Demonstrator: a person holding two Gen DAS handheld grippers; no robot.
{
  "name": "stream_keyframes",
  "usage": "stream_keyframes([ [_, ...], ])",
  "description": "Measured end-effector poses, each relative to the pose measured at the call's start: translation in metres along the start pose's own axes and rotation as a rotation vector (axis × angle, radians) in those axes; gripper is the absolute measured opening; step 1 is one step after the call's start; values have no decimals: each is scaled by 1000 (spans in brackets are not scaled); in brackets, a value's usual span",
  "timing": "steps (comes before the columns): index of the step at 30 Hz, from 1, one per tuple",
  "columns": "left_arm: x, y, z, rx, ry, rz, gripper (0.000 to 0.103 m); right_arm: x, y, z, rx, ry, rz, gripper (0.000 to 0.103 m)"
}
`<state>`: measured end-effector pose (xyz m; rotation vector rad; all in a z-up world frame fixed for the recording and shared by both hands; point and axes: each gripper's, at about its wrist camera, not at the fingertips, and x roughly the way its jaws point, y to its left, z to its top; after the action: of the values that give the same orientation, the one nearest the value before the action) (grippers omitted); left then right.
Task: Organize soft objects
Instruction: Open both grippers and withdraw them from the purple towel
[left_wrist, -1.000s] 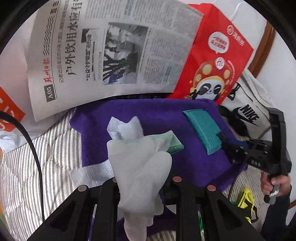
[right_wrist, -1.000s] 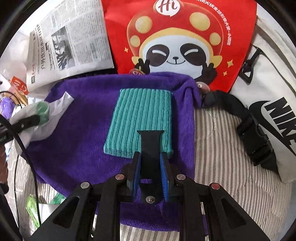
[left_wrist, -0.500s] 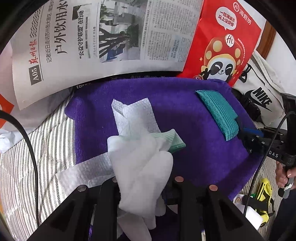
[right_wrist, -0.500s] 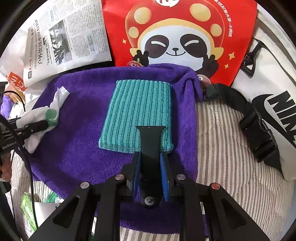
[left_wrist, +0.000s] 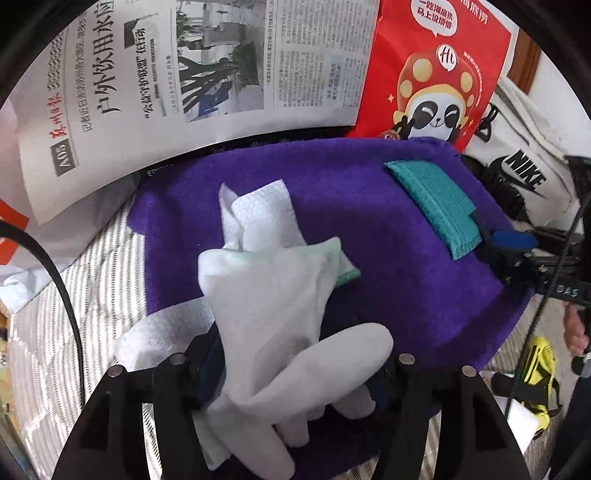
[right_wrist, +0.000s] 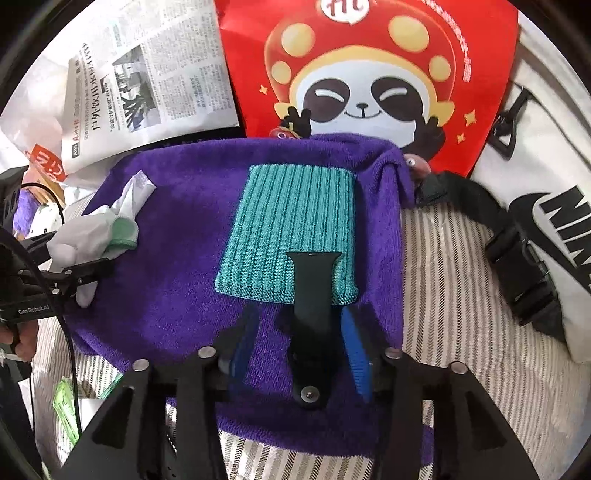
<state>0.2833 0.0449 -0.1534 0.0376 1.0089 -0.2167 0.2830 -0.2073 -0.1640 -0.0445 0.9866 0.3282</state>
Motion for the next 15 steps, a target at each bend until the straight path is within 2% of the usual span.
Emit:
stream_keyframes([
  [3,-3,1,0,-8,7,18,61,-6,2,1,-8,-16,-21,58],
  [5,-10,4,1,-24,1,-2,62,-12,2,1,-9,-32,-38,60],
  [8,-26,5,6,-32,-28,-28,65,-21,-1,2,9,-49,-28,60],
  [10,-38,4,9,-21,-53,-23,71,-26,-1,2,17,-55,-22,60],
  [15,-59,6,10,-26,-81,-14,71,-39,0,2,16,-68,-25,60],
])
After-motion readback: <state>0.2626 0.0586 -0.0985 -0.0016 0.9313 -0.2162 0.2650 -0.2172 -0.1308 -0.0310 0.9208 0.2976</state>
